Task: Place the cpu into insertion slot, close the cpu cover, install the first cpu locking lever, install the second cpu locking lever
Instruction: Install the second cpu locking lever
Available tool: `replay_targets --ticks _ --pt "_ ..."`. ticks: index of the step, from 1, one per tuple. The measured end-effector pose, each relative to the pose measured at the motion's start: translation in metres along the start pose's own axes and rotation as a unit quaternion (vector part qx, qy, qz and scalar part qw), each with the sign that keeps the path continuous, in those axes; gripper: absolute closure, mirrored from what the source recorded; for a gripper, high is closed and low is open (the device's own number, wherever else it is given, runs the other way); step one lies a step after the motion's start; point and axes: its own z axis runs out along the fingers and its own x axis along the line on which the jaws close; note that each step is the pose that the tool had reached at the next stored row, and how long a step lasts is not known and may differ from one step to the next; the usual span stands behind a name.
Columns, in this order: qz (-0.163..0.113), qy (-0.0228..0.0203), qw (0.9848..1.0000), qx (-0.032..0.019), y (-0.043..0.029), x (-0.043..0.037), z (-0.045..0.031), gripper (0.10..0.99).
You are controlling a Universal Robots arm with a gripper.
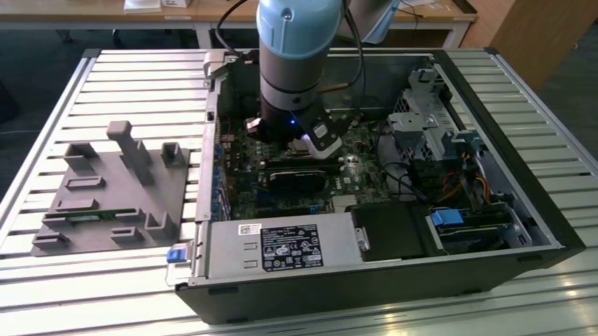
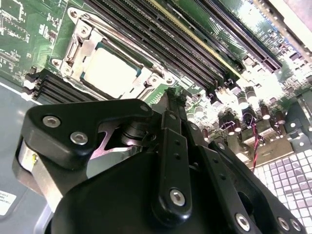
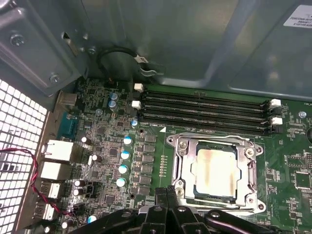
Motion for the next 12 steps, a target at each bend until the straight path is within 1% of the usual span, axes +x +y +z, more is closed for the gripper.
replay_targets --ticks 4,6,12 --pt "0.000 0.0000 1.0000 0.0000 0.0007 0.0000 -0.0019 0.969" --pt "0.000 0.0000 1.0000 0.0000 0.0019 -0.0001 -0.0058 0.969" --pt "0.000 0.0001 1.0000 0.0000 0.0033 -0.0002 -0.0103 0.969"
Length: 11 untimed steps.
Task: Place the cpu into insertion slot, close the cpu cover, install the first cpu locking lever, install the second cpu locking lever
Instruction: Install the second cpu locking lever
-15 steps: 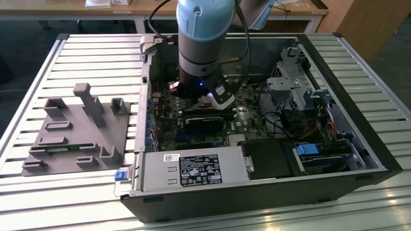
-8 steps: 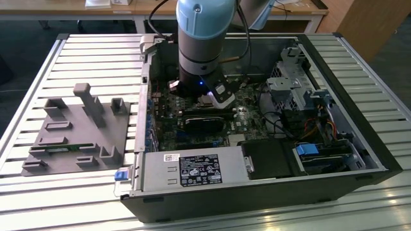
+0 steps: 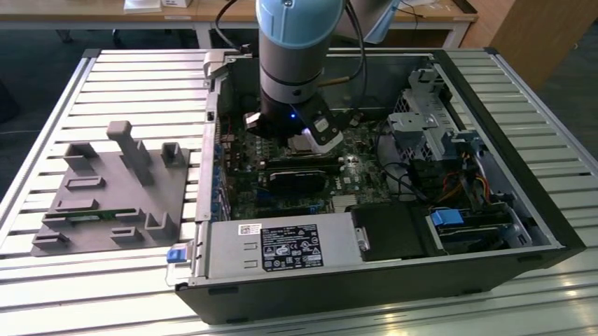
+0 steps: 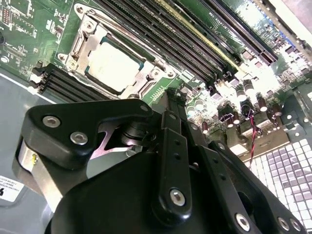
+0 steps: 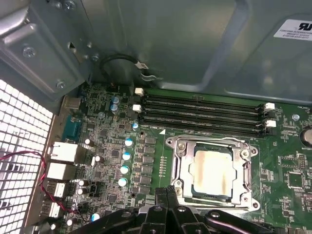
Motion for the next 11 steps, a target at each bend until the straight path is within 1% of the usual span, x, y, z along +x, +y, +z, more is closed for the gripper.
replay_targets --ticks 5,11 --pt "0.000 0.0000 1.0000 0.0000 0.0007 0.0000 -0.0022 0.969" --pt "0.000 0.0001 1.0000 -0.0001 0.0022 -0.0002 -0.0069 0.969"
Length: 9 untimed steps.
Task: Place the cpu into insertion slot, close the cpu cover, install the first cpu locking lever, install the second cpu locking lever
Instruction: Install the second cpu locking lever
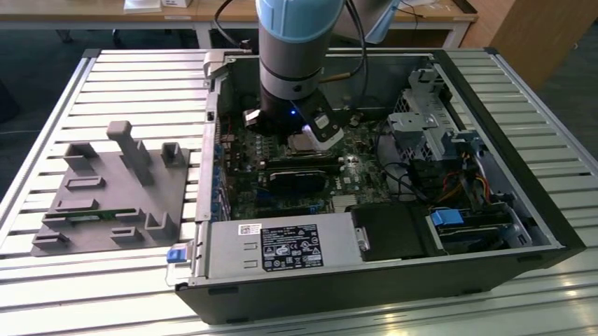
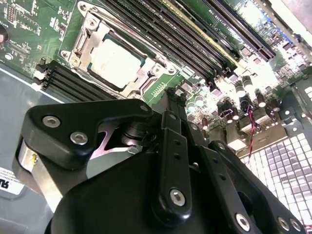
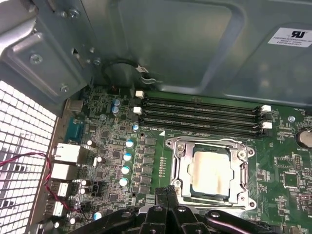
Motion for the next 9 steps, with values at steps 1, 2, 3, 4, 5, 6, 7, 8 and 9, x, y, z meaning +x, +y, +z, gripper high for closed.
replay_targets --ticks 1,2,3,4,5,6,7,8,9 --pt "0.000 0.0000 1.0000 0.0000 0.0003 0.0000 -0.0008 0.969" --pt "0.000 0.0001 1.0000 0.0001 0.0006 0.0000 -0.0018 0.969" --pt "0.000 0.0000 1.0000 0.0000 0.0008 0.0000 -0.0026 0.969" --pt "0.000 0.0000 1.0000 0.0000 0.0010 -0.0001 -0.0029 0.969" --pt "0.000 0.0000 1.0000 -0.0001 0.0010 -0.0001 -0.0029 0.969" --pt "0.000 0.0000 1.0000 0.0000 0.0010 -0.0001 -0.0031 0.969" --pt "0.000 0.0000 1.0000 0.0000 0.0010 0.0000 -0.0031 0.969" --pt "0.000 0.0000 1.0000 0.0000 0.0010 -0.0001 -0.0031 0.969" --pt "0.000 0.0000 1.0000 0.0000 0.0010 -0.0001 -0.0031 0.969"
